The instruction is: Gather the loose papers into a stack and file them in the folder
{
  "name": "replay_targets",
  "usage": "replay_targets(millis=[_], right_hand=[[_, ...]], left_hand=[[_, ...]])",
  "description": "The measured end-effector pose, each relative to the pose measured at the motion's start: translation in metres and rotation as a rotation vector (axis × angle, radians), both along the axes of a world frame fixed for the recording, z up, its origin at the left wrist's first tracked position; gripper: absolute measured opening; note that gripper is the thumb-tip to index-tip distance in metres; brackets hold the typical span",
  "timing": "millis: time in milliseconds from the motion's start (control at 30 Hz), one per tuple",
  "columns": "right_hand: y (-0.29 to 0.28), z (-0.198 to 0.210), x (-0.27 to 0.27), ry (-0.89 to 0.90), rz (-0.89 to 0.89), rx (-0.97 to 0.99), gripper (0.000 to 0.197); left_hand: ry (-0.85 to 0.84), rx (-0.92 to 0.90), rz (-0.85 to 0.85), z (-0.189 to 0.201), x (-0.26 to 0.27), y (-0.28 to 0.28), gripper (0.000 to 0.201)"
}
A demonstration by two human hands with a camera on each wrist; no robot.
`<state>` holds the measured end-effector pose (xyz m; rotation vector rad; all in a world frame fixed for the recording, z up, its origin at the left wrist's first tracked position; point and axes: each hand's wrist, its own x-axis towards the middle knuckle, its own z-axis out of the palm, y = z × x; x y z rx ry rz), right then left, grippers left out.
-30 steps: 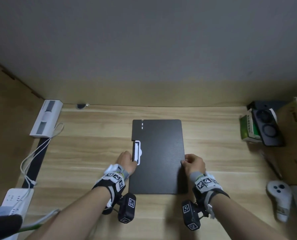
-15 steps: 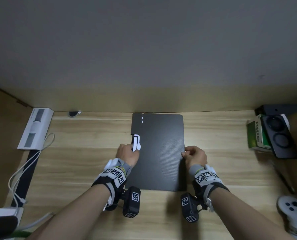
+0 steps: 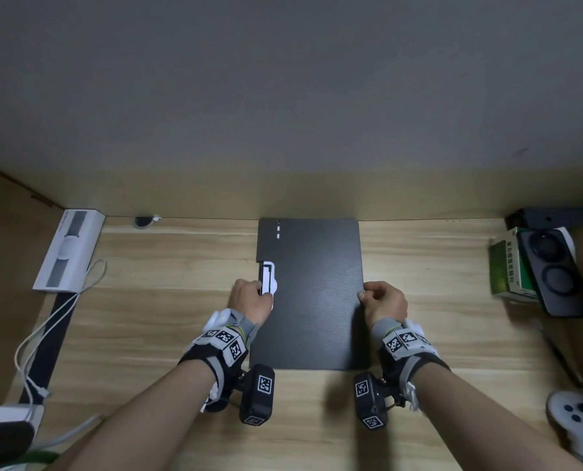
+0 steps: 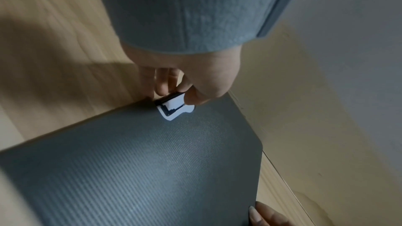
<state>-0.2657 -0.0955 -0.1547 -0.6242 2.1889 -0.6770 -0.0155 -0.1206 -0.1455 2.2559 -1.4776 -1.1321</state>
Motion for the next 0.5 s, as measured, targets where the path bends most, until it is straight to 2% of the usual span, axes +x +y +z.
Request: replay_targets(millis=[100,267,400,500], right_hand=[[0.001,0.001,-0.001,0.003,0.017,0.001,0.010],[0.010,0.007,-0.003,-0.048,0.079,-0.014,0.020],[0.022,0.010,-0.003,-0.076,0.081,-0.009,0.025],[0.037,0.024,-0.006,-0.119,0.058,-0.052,0.025]], left_hand=[[0.040,0.001,-0.011,0.005,0.000,0.001,0.018],[0.049,0.015,-0.027,0.010,0.000,0.008,0.036],[0.034,0.005,-0.042,0.012,-0.001,0.014,0.033],[0.015,0.002,-0.021,0.016,-0.003,0.023,0.040]])
